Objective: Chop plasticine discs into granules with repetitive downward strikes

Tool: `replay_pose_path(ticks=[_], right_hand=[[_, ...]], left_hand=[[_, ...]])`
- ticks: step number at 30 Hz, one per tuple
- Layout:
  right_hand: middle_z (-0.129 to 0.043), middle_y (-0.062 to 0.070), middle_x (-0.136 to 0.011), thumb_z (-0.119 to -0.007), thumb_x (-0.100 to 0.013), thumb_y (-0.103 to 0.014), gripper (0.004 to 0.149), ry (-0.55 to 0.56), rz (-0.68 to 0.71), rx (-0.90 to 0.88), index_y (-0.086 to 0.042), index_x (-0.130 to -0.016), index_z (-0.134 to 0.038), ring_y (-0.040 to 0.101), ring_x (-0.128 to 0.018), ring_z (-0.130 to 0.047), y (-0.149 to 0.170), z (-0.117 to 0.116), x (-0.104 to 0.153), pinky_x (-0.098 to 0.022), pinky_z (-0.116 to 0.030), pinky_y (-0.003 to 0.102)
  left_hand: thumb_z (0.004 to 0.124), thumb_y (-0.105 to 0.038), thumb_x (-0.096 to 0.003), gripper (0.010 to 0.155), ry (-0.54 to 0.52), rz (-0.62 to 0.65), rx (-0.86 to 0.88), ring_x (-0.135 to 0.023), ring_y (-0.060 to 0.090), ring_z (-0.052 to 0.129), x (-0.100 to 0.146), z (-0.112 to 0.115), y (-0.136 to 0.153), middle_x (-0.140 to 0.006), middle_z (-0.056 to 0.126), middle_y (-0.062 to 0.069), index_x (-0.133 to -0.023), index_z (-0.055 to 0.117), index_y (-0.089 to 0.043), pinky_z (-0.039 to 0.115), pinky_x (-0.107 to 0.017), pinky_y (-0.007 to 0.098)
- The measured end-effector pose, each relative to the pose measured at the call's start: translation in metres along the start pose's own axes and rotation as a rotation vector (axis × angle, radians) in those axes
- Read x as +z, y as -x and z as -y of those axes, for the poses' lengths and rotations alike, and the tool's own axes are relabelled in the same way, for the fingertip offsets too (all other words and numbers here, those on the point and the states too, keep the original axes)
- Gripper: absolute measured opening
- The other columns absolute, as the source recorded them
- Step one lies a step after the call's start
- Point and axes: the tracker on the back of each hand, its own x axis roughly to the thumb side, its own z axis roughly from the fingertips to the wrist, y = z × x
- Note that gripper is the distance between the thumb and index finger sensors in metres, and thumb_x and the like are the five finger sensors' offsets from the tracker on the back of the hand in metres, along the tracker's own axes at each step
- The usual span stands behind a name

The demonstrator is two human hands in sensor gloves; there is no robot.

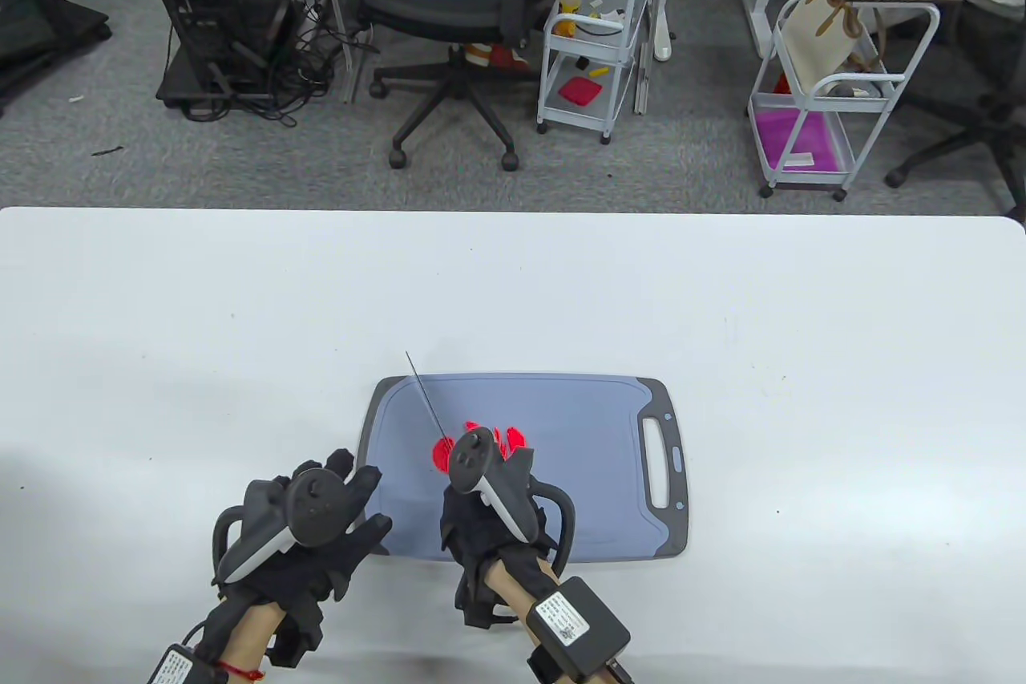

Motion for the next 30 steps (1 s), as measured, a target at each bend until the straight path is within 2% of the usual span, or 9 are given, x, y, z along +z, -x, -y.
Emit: replay_pose_path(ticks=[4,7,10,13,18,21,24,28,30], right_hand=[[-0.097,-0.006,-0.036,-0.075,-0.051,-0.046,0.048,-0.006,-0.013,0.073,-0.007,-0.079,-0.077,0.027,0.005,-0.109,-0.004,0.002,0.006,0.001,-0.085,0.047],[-0.098,-0.005,-0.037,-0.075,-0.051,-0.046,0.048,-0.049,-0.018,0.031,-0.007,-0.079,-0.078,0.027,0.004,-0.109,0.007,0.007,0.01,0.001,-0.086,0.047],[-0.1,-0.005,-0.035,-0.078,-0.05,-0.046,0.048,-0.016,0.007,-0.064,-0.007,-0.078,-0.082,0.027,0.006,-0.107,0.014,0.01,0.009,0.002,-0.085,0.047],[-0.1,-0.005,-0.035,-0.078,-0.05,-0.046,0.048,0.052,0.051,-0.085,-0.007,-0.077,-0.082,0.027,0.007,-0.107,0.012,0.013,0.012,0.003,-0.085,0.047],[-0.1,-0.005,-0.036,-0.078,-0.05,-0.046,0.048,0.059,0.043,-0.025,-0.007,-0.078,-0.082,0.026,0.006,-0.108,0.003,0.008,0.012,0.002,-0.085,0.046],[-0.099,-0.005,-0.036,-0.077,-0.05,-0.046,0.048,0.014,0.018,-0.022,-0.007,-0.077,-0.08,0.026,0.006,-0.108,0.003,0.002,0.008,0.002,-0.086,0.046],[-0.098,-0.005,-0.035,-0.075,-0.051,-0.046,0.048,-0.081,-0.009,-0.012,-0.006,-0.078,-0.078,0.027,0.005,-0.109,0.005,0.004,0.01,0.002,-0.085,0.047],[-0.098,-0.006,-0.035,-0.075,-0.051,-0.046,0.048,-0.069,-0.011,-0.011,-0.007,-0.077,-0.077,0.027,0.005,-0.109,0.008,0.002,0.008,0.002,-0.086,0.047],[-0.098,-0.005,-0.034,-0.077,-0.05,-0.046,0.047,0.013,0.009,-0.047,-0.006,-0.076,-0.079,0.028,0.007,-0.108,0.004,-0.002,0.003,0.003,-0.085,0.048]], left_hand=[[0.059,-0.068,-0.0481,0.072,-0.006,-0.001,0.0,-0.112,0.048,0.058,0.003,0.0,0.0,-0.129,0.05,0.005,-0.113,0.062,-0.037,0.045,-0.076,0.069],[0.059,-0.068,-0.048,0.072,-0.019,-0.008,0.003,-0.112,0.048,0.058,0.002,-0.002,0.003,-0.129,0.051,0.005,-0.113,0.063,-0.037,0.045,-0.076,0.069],[0.059,-0.068,-0.048,0.072,-0.02,-0.016,0.003,-0.112,0.048,0.058,0.002,-0.002,0.005,-0.129,0.051,0.005,-0.113,0.063,-0.037,0.045,-0.076,0.069],[0.059,-0.068,-0.0481,0.072,-0.028,-0.016,-0.001,-0.112,0.048,0.058,0.002,-0.003,0.004,-0.129,0.051,0.005,-0.113,0.063,-0.037,0.045,-0.076,0.069],[0.059,-0.068,-0.048,0.072,-0.018,-0.02,-0.006,-0.112,0.048,0.058,0.001,-0.002,0.004,-0.129,0.051,0.005,-0.113,0.063,-0.037,0.045,-0.076,0.069],[0.059,-0.068,-0.0481,0.072,-0.016,-0.025,-0.003,-0.112,0.048,0.058,0.001,-0.002,0.006,-0.129,0.051,0.005,-0.113,0.063,-0.037,0.045,-0.076,0.069],[0.059,-0.068,-0.0481,0.072,-0.017,-0.023,0.008,-0.112,0.048,0.058,0.001,-0.002,0.006,-0.129,0.051,0.005,-0.113,0.063,-0.037,0.045,-0.076,0.069],[0.059,-0.068,-0.0481,0.072,-0.011,-0.017,0.005,-0.112,0.048,0.058,-0.001,-0.001,0.004,-0.129,0.051,0.005,-0.113,0.062,-0.037,0.045,-0.076,0.069],[0.059,-0.068,-0.0481,0.072,-0.004,-0.016,0.007,-0.112,0.048,0.058,0.0,0.001,0.004,-0.129,0.051,0.005,-0.113,0.063,-0.037,0.045,-0.076,0.069]])
